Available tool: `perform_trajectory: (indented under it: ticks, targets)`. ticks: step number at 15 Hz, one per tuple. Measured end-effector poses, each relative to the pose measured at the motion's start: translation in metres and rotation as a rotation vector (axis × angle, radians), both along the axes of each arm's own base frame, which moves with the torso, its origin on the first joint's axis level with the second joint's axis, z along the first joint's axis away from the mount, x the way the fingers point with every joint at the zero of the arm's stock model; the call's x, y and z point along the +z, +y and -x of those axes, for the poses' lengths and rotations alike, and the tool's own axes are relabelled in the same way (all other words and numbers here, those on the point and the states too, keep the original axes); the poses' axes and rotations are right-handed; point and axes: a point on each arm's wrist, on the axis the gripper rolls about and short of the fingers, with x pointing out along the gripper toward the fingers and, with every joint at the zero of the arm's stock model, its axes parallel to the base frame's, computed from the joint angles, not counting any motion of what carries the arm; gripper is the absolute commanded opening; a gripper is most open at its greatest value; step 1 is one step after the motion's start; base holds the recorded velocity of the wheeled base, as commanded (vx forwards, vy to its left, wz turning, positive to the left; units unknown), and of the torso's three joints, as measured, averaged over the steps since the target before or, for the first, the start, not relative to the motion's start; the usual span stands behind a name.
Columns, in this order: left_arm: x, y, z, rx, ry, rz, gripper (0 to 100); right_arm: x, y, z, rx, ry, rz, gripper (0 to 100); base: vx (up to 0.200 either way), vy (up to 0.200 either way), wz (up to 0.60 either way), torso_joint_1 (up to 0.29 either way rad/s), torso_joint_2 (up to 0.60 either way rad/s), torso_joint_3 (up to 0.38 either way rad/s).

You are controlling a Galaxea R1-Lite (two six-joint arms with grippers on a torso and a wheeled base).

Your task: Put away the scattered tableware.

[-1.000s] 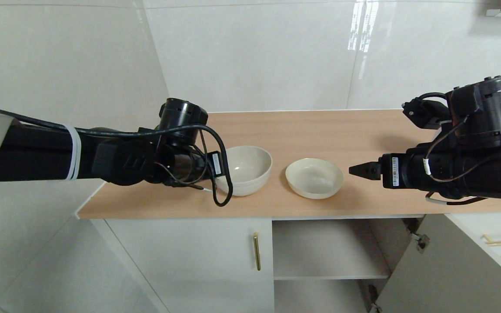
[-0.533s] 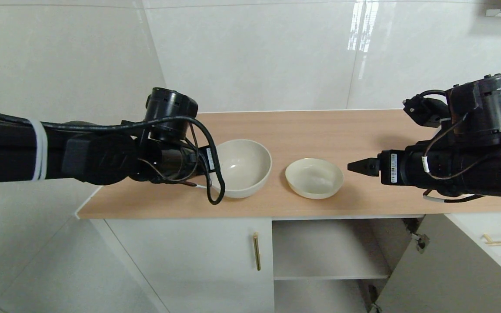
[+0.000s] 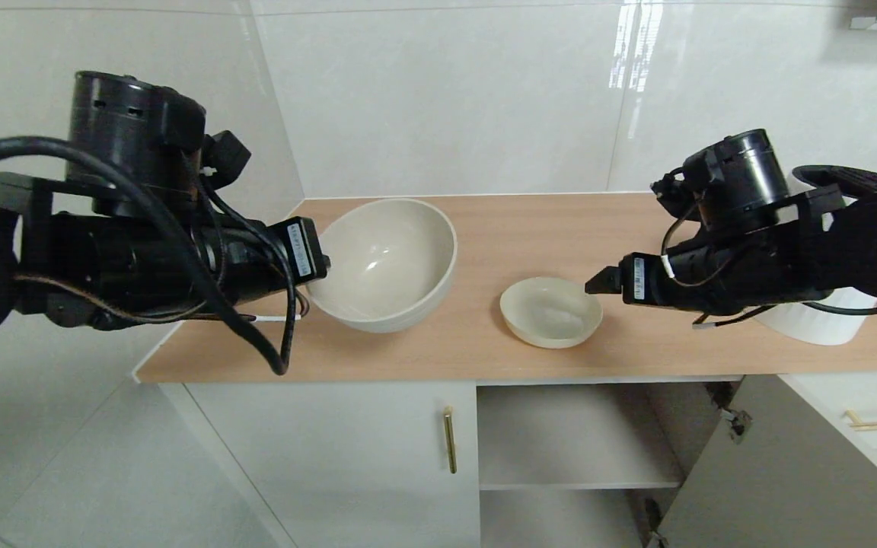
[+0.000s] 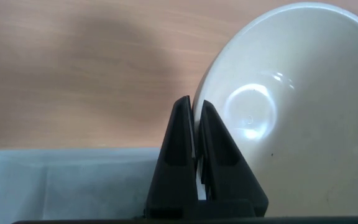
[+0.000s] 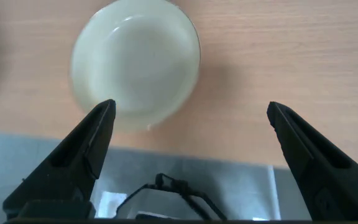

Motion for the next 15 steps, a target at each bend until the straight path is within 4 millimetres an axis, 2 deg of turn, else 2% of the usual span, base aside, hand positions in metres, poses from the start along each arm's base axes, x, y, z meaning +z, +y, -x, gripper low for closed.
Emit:
perform_trajectory:
  ticks: [4, 10, 11, 15]
  targets:
    - [0.007, 0.0, 0.01, -0.017, -0.021, 0.012, 0, -0.025, 0.019, -0.027, -0.13, 0.006, 0.077, 100, 0.0, 0.0, 0.0, 0.0, 0.0, 0.0]
    - [0.007, -0.003, 0.013, -0.034, -0.021, 0.015, 0, -0.05, 0.033, -0.044, -0.13, 0.024, 0.092, 100, 0.0, 0.0, 0.0, 0.0, 0.0, 0.0]
    - [0.007, -0.003, 0.013, -0.035, -0.02, 0.015, 0, -0.052, 0.033, -0.045, -0.131, 0.028, 0.095, 0, 0.0, 0.0, 0.0, 0.0, 0.0, 0.0]
    - [0.006, -0.004, 0.014, -0.041, -0.017, 0.015, 0, -0.055, 0.034, -0.046, -0.129, 0.035, 0.098, 0, 0.0, 0.0, 0.0, 0.0, 0.0, 0.0]
